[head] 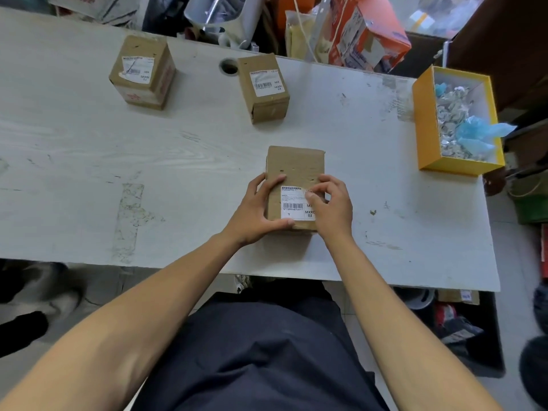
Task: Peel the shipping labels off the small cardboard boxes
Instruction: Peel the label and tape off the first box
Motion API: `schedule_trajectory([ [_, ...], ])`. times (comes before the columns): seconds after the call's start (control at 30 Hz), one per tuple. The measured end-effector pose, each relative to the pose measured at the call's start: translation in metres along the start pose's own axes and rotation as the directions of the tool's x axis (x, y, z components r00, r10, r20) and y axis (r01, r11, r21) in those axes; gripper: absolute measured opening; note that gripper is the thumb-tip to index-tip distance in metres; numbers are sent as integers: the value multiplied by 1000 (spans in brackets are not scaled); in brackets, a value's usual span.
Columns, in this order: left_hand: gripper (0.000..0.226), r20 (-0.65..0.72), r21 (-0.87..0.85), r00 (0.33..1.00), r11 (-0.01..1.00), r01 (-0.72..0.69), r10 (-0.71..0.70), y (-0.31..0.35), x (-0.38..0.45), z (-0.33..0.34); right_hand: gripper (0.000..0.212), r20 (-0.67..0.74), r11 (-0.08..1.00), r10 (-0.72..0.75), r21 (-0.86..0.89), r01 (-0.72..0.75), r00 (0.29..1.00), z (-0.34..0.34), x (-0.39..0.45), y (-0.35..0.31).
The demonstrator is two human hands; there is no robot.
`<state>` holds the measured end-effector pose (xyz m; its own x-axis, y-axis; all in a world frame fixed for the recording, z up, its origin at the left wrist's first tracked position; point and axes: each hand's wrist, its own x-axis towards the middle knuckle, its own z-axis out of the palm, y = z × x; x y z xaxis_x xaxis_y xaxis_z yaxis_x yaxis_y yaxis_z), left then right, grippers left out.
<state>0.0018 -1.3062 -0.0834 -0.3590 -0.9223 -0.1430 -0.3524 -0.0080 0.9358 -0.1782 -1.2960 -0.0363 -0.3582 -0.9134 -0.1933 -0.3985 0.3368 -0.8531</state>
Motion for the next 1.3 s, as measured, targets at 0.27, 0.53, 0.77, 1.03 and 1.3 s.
schedule_trajectory([
  [0.27,96,0,-5,1000,1000,-21,21,0,1,-1,12,10,955,-199,-221,196,980,0,-7,-3],
  [0.53,96,-6,-9,999,999,-33,33,-1,1,0,36,-6,990,-56,-132,55,998,-7,-6,-9],
  [0.77,97,-5,1,999,999,-35,35,-4,2,0,3,9,949,-199,-246,195,980,-8,-4,-1],
  [1.03,96,-12,21,999,999,-35,35,-4,3,0,6,46,968,-148,-197,154,988,-11,-1,-3],
  [1.3,94,-19,30,998,998,-51,52,-4,2,0,13,34,994,-57,-95,60,998,-8,1,2],
])
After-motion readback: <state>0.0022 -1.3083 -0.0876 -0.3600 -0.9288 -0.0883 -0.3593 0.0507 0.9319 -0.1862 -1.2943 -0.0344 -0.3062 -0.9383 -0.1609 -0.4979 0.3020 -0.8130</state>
